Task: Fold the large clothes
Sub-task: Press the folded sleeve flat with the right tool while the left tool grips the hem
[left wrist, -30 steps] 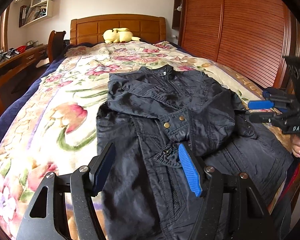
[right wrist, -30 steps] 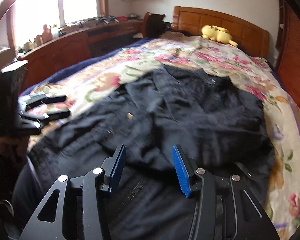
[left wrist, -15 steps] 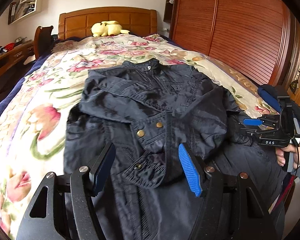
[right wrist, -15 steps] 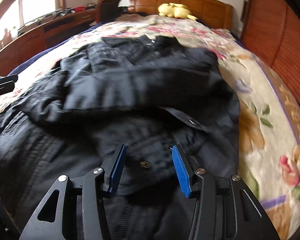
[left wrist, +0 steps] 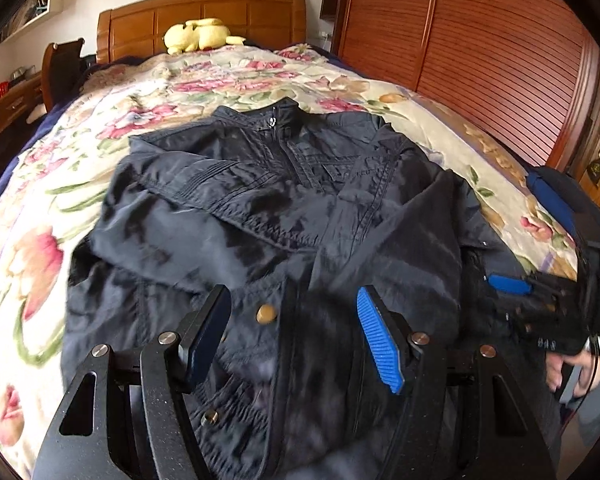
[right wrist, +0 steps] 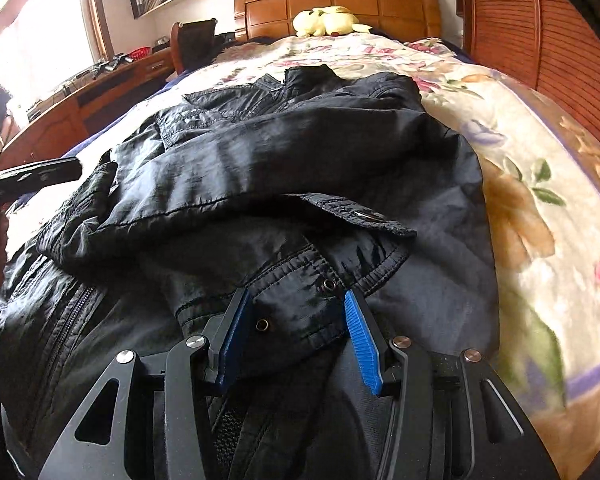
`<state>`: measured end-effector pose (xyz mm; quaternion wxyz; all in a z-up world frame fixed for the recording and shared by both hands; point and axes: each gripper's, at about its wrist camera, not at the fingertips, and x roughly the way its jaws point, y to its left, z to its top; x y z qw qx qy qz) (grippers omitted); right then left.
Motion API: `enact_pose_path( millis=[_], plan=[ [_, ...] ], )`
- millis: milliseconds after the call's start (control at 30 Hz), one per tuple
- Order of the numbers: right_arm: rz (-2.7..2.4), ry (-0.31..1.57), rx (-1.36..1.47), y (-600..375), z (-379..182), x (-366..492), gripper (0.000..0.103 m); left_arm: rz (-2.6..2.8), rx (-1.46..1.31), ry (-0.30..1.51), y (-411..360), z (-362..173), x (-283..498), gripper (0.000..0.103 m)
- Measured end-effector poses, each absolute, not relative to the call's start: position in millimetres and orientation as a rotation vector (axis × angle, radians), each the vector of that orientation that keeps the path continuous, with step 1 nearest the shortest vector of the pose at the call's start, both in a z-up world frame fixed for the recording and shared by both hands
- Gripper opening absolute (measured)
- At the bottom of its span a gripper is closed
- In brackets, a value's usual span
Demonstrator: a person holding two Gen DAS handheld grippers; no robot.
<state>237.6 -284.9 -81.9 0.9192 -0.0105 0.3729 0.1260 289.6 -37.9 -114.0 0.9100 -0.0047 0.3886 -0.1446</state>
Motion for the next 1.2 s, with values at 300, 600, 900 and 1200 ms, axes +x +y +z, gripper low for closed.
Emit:
enact_pose_path(
  millis=[300, 600, 900, 1200],
  plan=[
    [0.258, 0.757, -0.022, -298, -89, 223, 0.05, -0.275, -0.05, 0.944, -42, -136, 316, 0.055],
    [0.262, 0.757, -0.011, -301, -88, 222, 0.051, -0.318, 0.022, 0.913, -50, -129, 280, 0.01],
    [0.26, 0.756, -0.013, -301, -88, 221, 0.051, -0.306, 0.082, 0.806, -43, -100, 208, 0.01],
    [0.256, 0.757, -0.016, -300, -88, 221, 0.051, -0.315, 0.053, 0.812, -41, -108, 161, 0.01]
  ],
)
